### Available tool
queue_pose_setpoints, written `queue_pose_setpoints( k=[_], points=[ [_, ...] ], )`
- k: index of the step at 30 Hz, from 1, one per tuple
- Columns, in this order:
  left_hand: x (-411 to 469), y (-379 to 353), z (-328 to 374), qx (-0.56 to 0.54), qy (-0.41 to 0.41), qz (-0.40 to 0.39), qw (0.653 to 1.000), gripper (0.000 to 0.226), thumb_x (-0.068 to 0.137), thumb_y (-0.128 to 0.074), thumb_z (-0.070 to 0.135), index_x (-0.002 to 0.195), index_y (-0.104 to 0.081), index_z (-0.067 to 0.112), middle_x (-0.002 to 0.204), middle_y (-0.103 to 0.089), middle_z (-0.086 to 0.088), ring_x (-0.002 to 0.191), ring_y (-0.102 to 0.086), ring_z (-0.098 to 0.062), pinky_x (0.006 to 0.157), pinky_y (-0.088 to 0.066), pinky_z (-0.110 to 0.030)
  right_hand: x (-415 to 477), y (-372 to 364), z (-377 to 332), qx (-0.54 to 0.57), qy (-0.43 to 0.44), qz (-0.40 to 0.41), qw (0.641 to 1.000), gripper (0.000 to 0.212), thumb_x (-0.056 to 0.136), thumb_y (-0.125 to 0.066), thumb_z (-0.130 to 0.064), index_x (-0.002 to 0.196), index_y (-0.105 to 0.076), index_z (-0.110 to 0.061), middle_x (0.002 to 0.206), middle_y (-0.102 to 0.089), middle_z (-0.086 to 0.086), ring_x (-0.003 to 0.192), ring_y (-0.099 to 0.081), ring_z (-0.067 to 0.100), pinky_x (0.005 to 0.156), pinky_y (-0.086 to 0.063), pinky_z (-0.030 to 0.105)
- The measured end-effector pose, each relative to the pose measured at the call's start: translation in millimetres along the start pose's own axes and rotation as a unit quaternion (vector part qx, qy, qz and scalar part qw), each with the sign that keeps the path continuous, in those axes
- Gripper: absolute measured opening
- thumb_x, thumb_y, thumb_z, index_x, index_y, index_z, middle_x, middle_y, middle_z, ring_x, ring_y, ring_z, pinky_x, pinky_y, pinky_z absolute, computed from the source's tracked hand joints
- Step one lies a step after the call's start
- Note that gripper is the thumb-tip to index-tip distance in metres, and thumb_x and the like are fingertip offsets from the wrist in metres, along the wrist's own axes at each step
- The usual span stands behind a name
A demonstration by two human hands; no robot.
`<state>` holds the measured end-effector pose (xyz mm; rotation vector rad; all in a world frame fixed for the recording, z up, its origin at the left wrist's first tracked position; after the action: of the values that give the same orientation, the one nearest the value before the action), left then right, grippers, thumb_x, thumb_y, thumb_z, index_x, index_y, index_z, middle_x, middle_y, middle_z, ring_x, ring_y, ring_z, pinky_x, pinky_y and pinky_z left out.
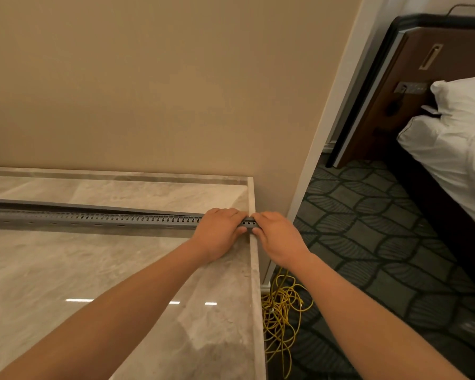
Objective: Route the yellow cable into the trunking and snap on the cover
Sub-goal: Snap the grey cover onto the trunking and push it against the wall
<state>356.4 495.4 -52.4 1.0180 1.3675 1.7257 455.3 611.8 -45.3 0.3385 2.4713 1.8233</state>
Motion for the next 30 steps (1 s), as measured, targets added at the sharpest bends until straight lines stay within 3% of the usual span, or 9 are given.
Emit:
queue_pose_setpoints(
  k=[5, 12, 15, 18, 23, 30],
  points=[
    [-6, -8, 7, 0.028, 0.040, 0.058, 0.997, 0.034, 0.099, -0.040, 0.040, 0.127, -0.051, 0.024, 0.120, -0.062, 0.004, 0.109, -0.056, -0.018, 0.095, -0.035, -0.032, 0, -4, -1, -0.001, -0.007, 0.033, 0.999, 0.029, 0.096, -0.047, -0.025, 0.122, -0.056, -0.015, 0.113, -0.062, 0.005, 0.105, -0.054, 0.025, 0.088, -0.043, 0.037],
    [-5, -3, 5, 0.027, 0.025, 0.043, 0.998, 0.037, 0.099, -0.038, 0.042, 0.129, -0.049, 0.023, 0.121, -0.061, 0.004, 0.109, -0.055, -0.018, 0.097, -0.033, -0.031, 2, 4, 1, 0.005, -0.016, 0.005, 1.000, 0.034, 0.094, -0.050, -0.031, 0.125, -0.056, -0.017, 0.110, -0.062, 0.003, 0.103, -0.055, 0.022, 0.082, -0.046, 0.036],
    [-5, 0, 4, 0.032, 0.005, 0.008, 0.999, 0.051, 0.097, -0.041, 0.045, 0.141, -0.037, 0.020, 0.129, -0.057, 0.000, 0.116, -0.052, -0.019, 0.105, -0.029, -0.032, 7, 9, -2, -0.002, -0.015, -0.012, 1.000, 0.028, 0.087, -0.053, -0.030, 0.113, -0.061, -0.021, 0.096, -0.061, 0.002, 0.094, -0.056, 0.023, 0.074, -0.045, 0.034],
    [-11, 4, -5, 0.056, 0.028, -0.011, 0.998, 0.069, 0.093, -0.047, 0.048, 0.149, -0.022, 0.016, 0.136, -0.053, -0.004, 0.126, -0.047, -0.022, 0.116, -0.021, -0.035, 12, 10, -12, -0.034, -0.013, -0.018, 0.999, 0.035, 0.082, -0.054, -0.032, 0.115, -0.061, -0.023, 0.100, -0.060, 0.002, 0.096, -0.055, 0.023, 0.081, -0.045, 0.036],
    [-33, 24, -40, 0.061, 0.085, -0.011, 0.994, 0.059, 0.092, -0.052, 0.034, 0.145, -0.029, 0.020, 0.139, -0.048, -0.002, 0.131, -0.041, -0.021, 0.119, -0.013, -0.037, 29, 3, -47, -0.045, 0.007, -0.041, 0.998, 0.041, 0.087, -0.053, -0.035, 0.127, -0.055, -0.026, 0.108, -0.060, 0.002, 0.104, -0.055, 0.023, 0.090, -0.043, 0.038],
    [-76, 51, -99, 0.041, 0.148, 0.008, 0.988, 0.065, 0.091, -0.055, 0.030, 0.147, -0.026, 0.018, 0.146, -0.041, -0.002, 0.137, -0.034, -0.020, 0.119, -0.013, -0.038, 70, -18, -126, -0.013, 0.037, -0.042, 0.998, 0.049, 0.089, -0.053, -0.033, 0.136, -0.049, -0.024, 0.122, -0.059, 0.004, 0.113, -0.053, 0.026, 0.097, -0.040, 0.040]
  ],
)
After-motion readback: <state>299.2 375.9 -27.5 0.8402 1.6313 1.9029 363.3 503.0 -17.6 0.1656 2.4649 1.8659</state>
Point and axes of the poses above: each hand's wrist, its own x-axis towards the middle knuckle, its own y-axis out of the back of the hand, z = x × y, the point moved 3 cm from there along x, towards the middle knuckle
